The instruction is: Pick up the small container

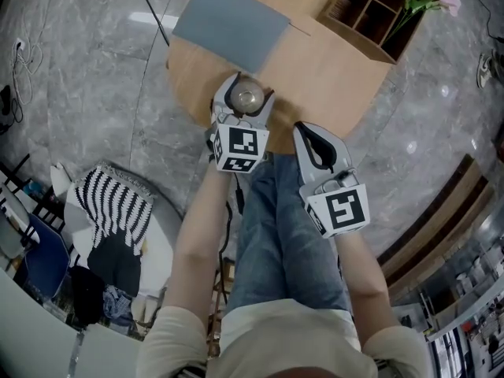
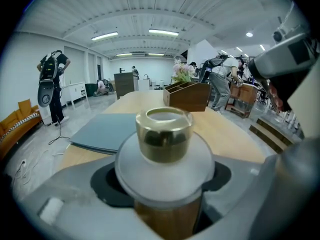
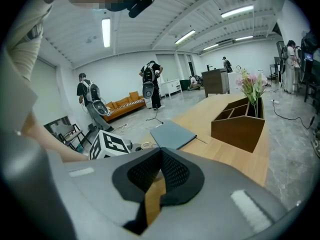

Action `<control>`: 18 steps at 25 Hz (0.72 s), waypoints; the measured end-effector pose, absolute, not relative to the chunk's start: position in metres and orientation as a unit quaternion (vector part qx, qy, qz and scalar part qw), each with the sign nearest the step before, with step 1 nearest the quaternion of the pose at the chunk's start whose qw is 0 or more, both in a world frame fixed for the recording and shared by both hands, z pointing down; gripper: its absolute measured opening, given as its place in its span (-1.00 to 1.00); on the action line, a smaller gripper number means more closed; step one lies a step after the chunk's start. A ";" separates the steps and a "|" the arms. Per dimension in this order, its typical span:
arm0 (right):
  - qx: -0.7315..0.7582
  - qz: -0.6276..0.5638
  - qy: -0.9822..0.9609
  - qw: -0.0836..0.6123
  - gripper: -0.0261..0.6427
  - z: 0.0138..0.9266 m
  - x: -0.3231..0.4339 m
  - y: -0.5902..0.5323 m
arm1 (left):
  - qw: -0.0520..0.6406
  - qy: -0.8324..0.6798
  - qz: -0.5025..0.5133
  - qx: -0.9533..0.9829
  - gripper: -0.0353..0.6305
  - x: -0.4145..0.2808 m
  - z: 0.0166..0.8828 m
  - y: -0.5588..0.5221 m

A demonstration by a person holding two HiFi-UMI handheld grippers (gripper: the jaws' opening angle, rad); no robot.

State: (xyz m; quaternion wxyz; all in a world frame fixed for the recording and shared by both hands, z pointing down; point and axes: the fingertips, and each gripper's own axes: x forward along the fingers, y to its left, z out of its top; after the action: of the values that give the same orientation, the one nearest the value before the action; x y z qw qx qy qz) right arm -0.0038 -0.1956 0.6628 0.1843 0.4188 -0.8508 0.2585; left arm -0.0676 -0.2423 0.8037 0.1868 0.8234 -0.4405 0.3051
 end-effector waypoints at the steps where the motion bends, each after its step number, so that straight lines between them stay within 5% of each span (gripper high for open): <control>1: 0.420 0.257 -0.851 0.184 -0.93 0.661 -0.003 -0.195 | 0.189 -0.440 0.306 0.823 0.12 -0.068 0.803 -0.239; 18: 0.448 0.233 -0.849 0.157 -0.93 0.605 0.001 -0.158 | 0.216 -0.453 0.284 0.817 0.13 -0.066 0.744 -0.174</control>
State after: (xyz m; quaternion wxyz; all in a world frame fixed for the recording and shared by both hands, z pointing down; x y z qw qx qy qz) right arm 0.0009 -0.1576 0.6050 0.1568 0.4476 -0.8489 0.2333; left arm -0.0665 -0.1744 0.7440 0.2160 0.8168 -0.4532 0.2841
